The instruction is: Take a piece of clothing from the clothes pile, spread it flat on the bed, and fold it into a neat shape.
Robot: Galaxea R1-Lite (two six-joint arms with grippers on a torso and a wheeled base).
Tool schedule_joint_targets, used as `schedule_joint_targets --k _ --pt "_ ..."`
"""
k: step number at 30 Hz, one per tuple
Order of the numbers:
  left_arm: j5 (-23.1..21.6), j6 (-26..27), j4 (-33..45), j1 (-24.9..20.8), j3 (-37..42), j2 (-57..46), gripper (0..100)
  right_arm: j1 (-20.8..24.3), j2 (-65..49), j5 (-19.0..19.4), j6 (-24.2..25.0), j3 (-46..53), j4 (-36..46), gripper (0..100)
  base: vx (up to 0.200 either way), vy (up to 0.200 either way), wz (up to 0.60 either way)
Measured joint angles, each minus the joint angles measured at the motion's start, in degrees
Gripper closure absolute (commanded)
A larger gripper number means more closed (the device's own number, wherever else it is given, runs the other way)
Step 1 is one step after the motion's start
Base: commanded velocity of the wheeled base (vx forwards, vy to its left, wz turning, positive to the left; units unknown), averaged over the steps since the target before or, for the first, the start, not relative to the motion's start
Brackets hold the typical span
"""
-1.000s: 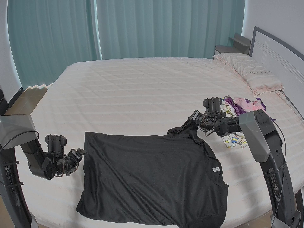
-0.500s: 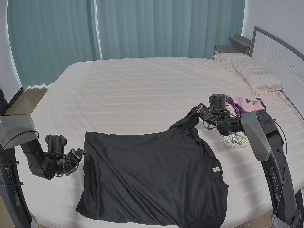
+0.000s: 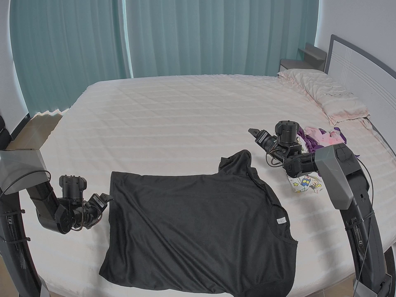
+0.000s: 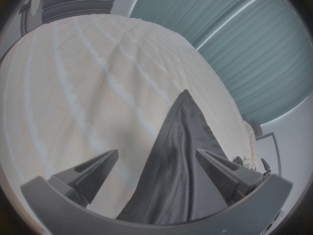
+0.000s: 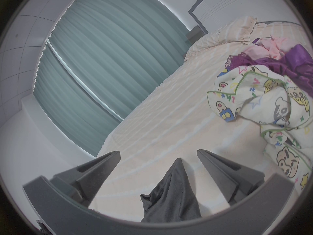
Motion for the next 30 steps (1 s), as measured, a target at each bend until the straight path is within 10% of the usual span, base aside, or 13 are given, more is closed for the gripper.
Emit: schedule_joint_targets --k 12,30 --pt "-0.46 0.11 -0.41 0.06 0.94 -0.67 0 0.05 -2.95 -0.51 -0.72 6.01 2.39 0 0.000 0.000 0.00" --pt "-3.39 3.04 -1.41 -1.29 11.58 -10.92 0 0.05 -21.10 -0.84 -1.40 54.19 -15.21 0 -0.111 0.000 0.00"
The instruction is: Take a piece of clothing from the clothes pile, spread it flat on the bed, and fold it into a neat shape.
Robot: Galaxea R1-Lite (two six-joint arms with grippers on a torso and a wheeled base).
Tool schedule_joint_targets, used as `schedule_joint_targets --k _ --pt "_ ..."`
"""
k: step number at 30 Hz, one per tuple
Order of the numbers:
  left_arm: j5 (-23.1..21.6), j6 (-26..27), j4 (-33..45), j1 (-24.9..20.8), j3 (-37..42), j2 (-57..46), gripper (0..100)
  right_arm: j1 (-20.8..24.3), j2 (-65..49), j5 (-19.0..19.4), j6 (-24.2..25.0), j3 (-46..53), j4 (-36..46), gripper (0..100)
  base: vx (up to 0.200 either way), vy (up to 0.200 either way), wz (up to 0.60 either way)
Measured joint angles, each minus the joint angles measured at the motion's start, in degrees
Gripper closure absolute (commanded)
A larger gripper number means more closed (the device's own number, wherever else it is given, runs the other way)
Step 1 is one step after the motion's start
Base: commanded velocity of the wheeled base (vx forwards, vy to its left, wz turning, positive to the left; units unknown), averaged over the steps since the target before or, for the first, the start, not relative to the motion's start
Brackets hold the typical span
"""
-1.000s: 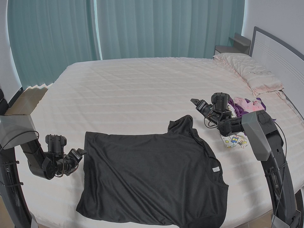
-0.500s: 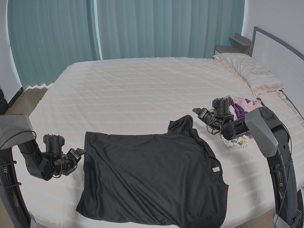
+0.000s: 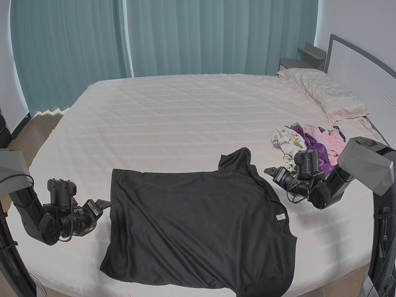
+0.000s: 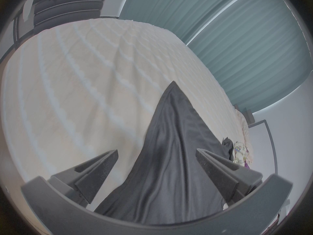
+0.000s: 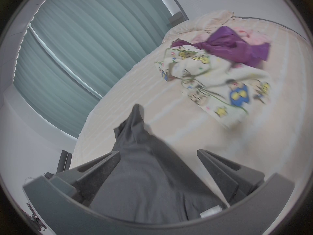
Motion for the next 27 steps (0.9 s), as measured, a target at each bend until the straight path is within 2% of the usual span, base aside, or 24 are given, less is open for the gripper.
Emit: schedule_joint_targets --k 8,13,17,20,27 --pt "-1.73 0.71 -0.48 -1.60 8.41 -3.00 0 1.06 -8.58 -0.46 4.88 22.52 -10.46 0 -0.200 0.000 0.00" --pt "-2.44 1.08 -0.74 -4.05 12.85 -3.72 0 1.58 -12.96 -0.33 9.91 33.29 -18.66 0 0.000 0.000 0.00" --pt "-2.17 1.15 -2.36 -6.03 14.31 -2.17 0 1.96 -14.68 -0.05 11.74 37.27 -21.41 0 0.000 0.000 0.00" --pt "-0.13 1.15 -6.17 -7.02 14.80 0.44 0 2.11 -15.01 0.09 12.15 38.45 -22.09 0 0.000 0.000 0.00" --pt "8.30 0.98 -14.70 -10.28 15.47 7.50 0 2.49 -14.77 0.15 12.48 39.30 -22.53 0 0.000 0.000 0.00"
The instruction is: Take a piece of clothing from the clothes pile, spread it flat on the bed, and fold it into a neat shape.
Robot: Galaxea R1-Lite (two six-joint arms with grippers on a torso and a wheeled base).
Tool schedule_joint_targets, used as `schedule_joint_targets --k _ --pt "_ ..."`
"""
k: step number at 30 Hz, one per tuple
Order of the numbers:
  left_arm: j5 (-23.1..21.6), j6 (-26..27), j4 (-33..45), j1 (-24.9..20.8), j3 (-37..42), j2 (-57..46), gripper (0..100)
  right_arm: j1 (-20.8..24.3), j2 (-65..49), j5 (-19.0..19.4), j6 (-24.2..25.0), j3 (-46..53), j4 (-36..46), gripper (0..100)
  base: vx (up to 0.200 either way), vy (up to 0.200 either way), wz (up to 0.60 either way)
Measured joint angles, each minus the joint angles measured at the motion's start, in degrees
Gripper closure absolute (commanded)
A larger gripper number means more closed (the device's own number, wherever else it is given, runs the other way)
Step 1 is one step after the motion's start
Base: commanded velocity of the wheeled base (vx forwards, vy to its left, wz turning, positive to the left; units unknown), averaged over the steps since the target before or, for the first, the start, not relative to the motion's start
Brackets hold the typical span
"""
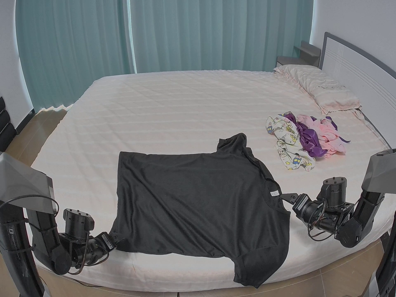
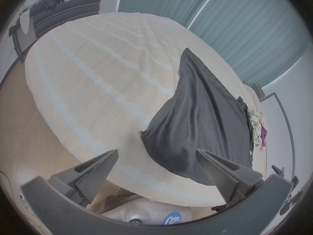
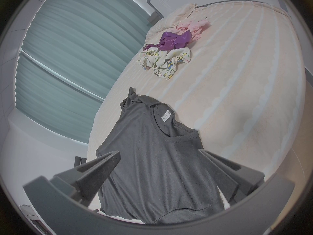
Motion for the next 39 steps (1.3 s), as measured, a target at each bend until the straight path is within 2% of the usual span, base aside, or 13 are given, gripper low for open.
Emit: schedule_joint_targets --k 6,9,10,13,19,27,31,39 --pt "1.48 -0.11 -2.94 -1.68 -1.48 3.89 0 0.22 0.10 -0.12 0.00 0.45 -0.61 0 0.000 0.000 0.00" --pt "2.96 -0.07 -3.16 -2.10 -3.06 5.40 0 0.24 0.16 -0.11 -0.02 1.02 -3.58 0 0.000 0.000 0.00" --pt "3.51 -0.02 -3.21 -2.19 -3.43 5.84 100 0.26 0.22 -0.09 -0.06 1.35 -4.71 0 0.000 0.000 0.00" --pt "5.07 0.09 -3.29 -2.23 -4.61 6.97 100 0.33 0.55 -0.06 -0.17 2.32 -8.02 0 0.000 0.000 0.00" --pt "8.00 1.10 -3.15 -2.40 -4.94 8.35 100 0.37 1.38 -0.09 -0.38 3.28 -8.75 0 0.000 0.000 0.00" --pt "12.90 6.88 -3.15 -2.47 -1.28 8.68 100 0.33 1.90 -0.04 -0.41 3.43 -8.77 0 0.000 0.000 0.00" --pt "13.60 9.40 -3.16 -2.47 1.06 8.68 100 0.35 2.15 -0.06 -0.68 3.51 -8.75 0 0.000 0.000 0.00" --pt "13.74 9.94 -2.99 -1.95 2.47 8.74 100 0.02 3.06 0.00 -3.18 4.14 -8.77 0 0.000 0.000 0.00"
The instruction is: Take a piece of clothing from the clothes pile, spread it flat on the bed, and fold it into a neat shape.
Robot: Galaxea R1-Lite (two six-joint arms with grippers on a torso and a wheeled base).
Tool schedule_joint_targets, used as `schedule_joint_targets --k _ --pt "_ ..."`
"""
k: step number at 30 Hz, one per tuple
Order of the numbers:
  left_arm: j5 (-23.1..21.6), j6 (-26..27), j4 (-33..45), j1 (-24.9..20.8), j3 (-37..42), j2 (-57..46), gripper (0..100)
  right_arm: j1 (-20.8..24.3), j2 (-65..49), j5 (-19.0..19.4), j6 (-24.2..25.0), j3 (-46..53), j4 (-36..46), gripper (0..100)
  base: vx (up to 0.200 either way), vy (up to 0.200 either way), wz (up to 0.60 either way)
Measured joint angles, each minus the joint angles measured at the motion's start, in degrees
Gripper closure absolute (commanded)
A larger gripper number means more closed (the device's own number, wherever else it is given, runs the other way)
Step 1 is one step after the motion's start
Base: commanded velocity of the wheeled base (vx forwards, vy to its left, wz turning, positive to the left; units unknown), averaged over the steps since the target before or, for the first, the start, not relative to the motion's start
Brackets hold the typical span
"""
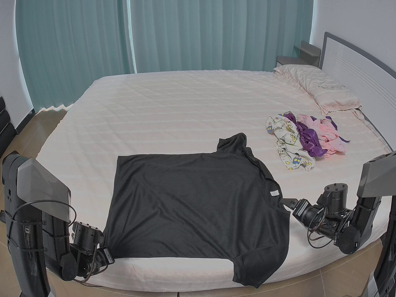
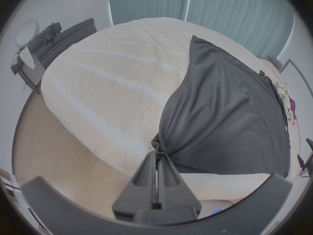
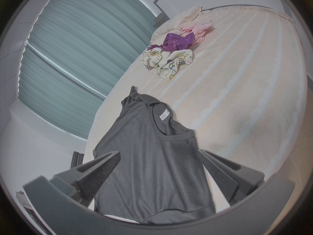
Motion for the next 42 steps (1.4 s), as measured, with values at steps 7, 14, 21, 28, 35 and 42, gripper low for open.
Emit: schedule_joint_targets --k 7,14,21,28,35,42 --pt "-0.02 3.02 0.20 1.38 1.22 0.13 100 -0.74 1.43 3.43 -3.91 1.57 -0.02 0 0.000 0.000 0.00" --pt "0.04 4.55 -0.09 3.61 1.90 0.13 100 -1.12 4.02 5.53 -9.63 1.29 0.35 0 0.000 0.000 0.00" --pt "-0.02 5.29 -0.17 5.32 1.49 0.39 100 -1.27 7.79 6.94 -13.06 -1.77 1.89 0 0.000 0.000 0.00" --pt "-0.60 5.75 -0.27 7.19 -0.11 1.02 100 -1.77 10.36 7.09 -15.68 -4.61 4.35 0 0.000 0.000 0.00" --pt "-2.00 5.49 -0.30 8.09 -1.38 1.90 100 -1.95 12.59 7.79 -15.93 -7.41 4.28 100 0.000 0.000 0.00" --pt "-2.27 4.41 -0.72 8.02 -1.52 2.15 100 -3.30 13.23 8.33 -15.87 -10.48 4.04 100 0.000 0.000 0.00"
